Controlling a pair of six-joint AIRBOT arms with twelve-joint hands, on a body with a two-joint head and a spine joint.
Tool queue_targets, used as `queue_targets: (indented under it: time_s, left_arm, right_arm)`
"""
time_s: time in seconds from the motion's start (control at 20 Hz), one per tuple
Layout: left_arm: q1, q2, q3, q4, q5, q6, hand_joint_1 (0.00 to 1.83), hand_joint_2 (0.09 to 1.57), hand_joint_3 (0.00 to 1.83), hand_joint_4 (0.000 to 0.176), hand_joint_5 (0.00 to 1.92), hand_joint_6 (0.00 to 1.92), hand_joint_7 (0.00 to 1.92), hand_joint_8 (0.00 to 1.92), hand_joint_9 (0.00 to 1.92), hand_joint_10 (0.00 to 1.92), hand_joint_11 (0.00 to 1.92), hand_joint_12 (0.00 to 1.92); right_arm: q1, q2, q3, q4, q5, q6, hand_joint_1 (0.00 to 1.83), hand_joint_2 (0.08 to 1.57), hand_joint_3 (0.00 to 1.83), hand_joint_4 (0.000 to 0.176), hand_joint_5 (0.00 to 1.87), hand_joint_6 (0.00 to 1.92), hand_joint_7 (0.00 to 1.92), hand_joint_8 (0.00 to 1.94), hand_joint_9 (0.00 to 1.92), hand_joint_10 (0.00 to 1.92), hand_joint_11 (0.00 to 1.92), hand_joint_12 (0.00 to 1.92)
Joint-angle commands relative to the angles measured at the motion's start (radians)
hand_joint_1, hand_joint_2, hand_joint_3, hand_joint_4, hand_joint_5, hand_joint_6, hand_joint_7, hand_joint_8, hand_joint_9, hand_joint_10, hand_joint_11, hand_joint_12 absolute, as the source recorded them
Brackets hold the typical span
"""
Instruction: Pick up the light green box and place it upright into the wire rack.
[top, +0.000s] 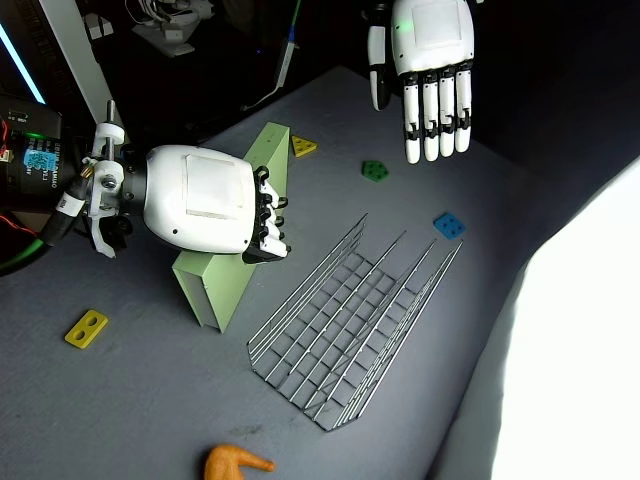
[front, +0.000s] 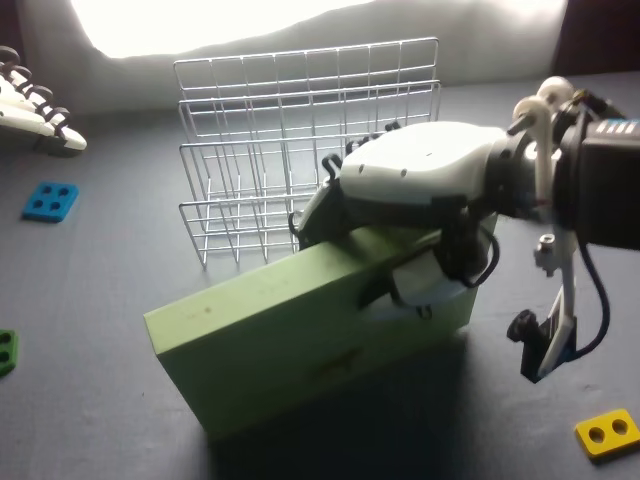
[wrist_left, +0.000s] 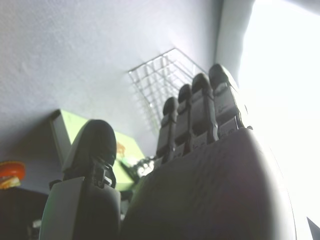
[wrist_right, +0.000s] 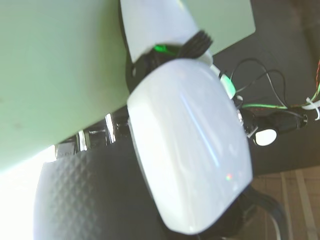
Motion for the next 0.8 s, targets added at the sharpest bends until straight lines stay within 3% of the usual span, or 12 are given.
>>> queue_targets:
  time_s: [0.0, 0.5, 0.75]
  left_arm:
    - [-0.006, 0.002, -0.003, 0.008, 0.081, 0.004, 0.44, 1.41, 0.0, 0.0, 0.11, 0.0, 0.12, 0.0, 0.11, 0.0, 0.0, 0.24]
    - [-0.001, 0.002, 0.001, 0.008, 0.081, 0.004, 0.46, 1.39, 0.0, 0.0, 0.13, 0.0, 0.15, 0.0, 0.15, 0.01, 0.0, 0.36]
    - [-0.001, 0.002, 0.001, 0.008, 0.081, 0.004, 0.41, 1.41, 0.0, 0.0, 0.1, 0.0, 0.14, 0.0, 0.15, 0.0, 0.0, 0.29]
  right_arm:
    - [0.025, 0.008, -0.006, 0.027, 0.087, 0.006, 1.37, 1.14, 0.0, 0.0, 0.88, 1.0, 0.98, 0.95, 0.87, 1.38, 0.62, 1.63]
    - [0.182, 0.069, -0.049, 0.105, 0.07, 0.006, 1.37, 1.12, 0.0, 0.0, 0.89, 0.97, 1.02, 0.89, 0.89, 1.35, 0.62, 1.62]
    - [0.244, 0.075, -0.037, 0.073, 0.096, 0.005, 1.37, 1.14, 0.0, 0.0, 0.87, 1.03, 0.98, 0.96, 0.87, 1.39, 0.62, 1.63]
